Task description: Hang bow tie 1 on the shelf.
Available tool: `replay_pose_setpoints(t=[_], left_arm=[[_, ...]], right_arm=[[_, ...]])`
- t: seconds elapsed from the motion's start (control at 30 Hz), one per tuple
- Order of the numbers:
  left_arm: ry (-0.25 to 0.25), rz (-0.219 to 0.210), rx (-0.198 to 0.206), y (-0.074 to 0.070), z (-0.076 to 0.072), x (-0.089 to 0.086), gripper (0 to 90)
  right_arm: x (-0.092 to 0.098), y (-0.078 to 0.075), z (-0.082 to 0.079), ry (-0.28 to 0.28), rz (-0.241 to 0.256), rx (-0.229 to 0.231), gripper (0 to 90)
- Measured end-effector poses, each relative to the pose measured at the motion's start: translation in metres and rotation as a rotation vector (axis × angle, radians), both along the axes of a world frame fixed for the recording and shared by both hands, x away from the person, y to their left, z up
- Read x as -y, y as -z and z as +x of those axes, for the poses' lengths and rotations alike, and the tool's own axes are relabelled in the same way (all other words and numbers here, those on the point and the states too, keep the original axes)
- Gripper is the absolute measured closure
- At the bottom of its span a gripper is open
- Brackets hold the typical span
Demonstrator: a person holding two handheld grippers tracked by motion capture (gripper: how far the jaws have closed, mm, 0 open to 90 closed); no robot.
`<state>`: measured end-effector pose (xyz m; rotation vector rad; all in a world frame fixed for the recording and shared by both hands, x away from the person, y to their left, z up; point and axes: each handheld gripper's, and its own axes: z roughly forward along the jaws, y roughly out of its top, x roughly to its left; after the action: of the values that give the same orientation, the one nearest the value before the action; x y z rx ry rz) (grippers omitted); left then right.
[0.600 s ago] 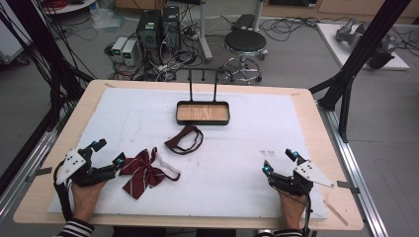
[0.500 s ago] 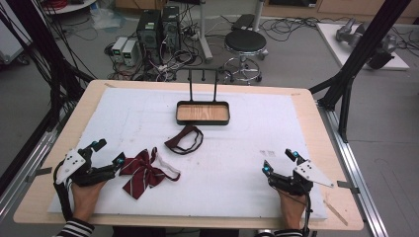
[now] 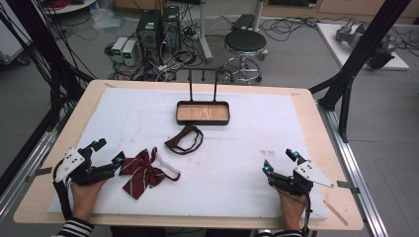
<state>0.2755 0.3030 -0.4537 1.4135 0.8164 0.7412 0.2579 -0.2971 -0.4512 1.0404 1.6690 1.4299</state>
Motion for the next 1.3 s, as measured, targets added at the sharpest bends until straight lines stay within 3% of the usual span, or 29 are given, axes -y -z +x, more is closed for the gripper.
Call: replay_pose_setpoints(t=[0.17, 0.3, 0.73, 0.8, 0.97, 1.07, 1.1, 1.3], left_arm=[[-0.017, 0.001, -0.001, -0.002, 0.0, -0.004, 13.7], [-0.019, -0.011, 0.006, -0.011, 0.001, -0.008, 13.7], [0.025, 0.067, -0.002, -0.04, -0.003, -0.005, 13.7], [0.039, 0.075, -0.016, -0.047, -0.004, -0.002, 13.7], [0.05, 0.163, -0.068, -0.065, -0.005, 0.011, 13.8], [0.052, 0.179, -0.07, -0.07, -0.006, 0.014, 13.9], [0.062, 0.192, -0.093, -0.075, -0.005, 0.017, 13.9], [0.094, 0.24, -0.148, -0.081, -0.004, 0.025, 14.1]], right_arm=[[-0.001, 0.0, 0.0, -0.002, -0.011, -0.001, 10.7], [-0.002, 0.0, 0.001, -0.001, -0.014, -0.006, 10.7], [-0.001, 0.0, 0.0, 0.002, -0.01, -0.008, 10.7], [-0.001, 0.0, 0.0, 0.002, -0.013, -0.006, 10.7], [-0.001, 0.0, 0.0, 0.002, -0.013, -0.005, 10.7], [-0.001, 0.0, 0.001, 0.0, -0.008, -0.008, 10.7], [-0.001, 0.0, 0.001, 0.0, -0.004, -0.01, 10.7], [-0.001, 0.0, 0.001, 0.0, -0.006, -0.009, 10.7]])
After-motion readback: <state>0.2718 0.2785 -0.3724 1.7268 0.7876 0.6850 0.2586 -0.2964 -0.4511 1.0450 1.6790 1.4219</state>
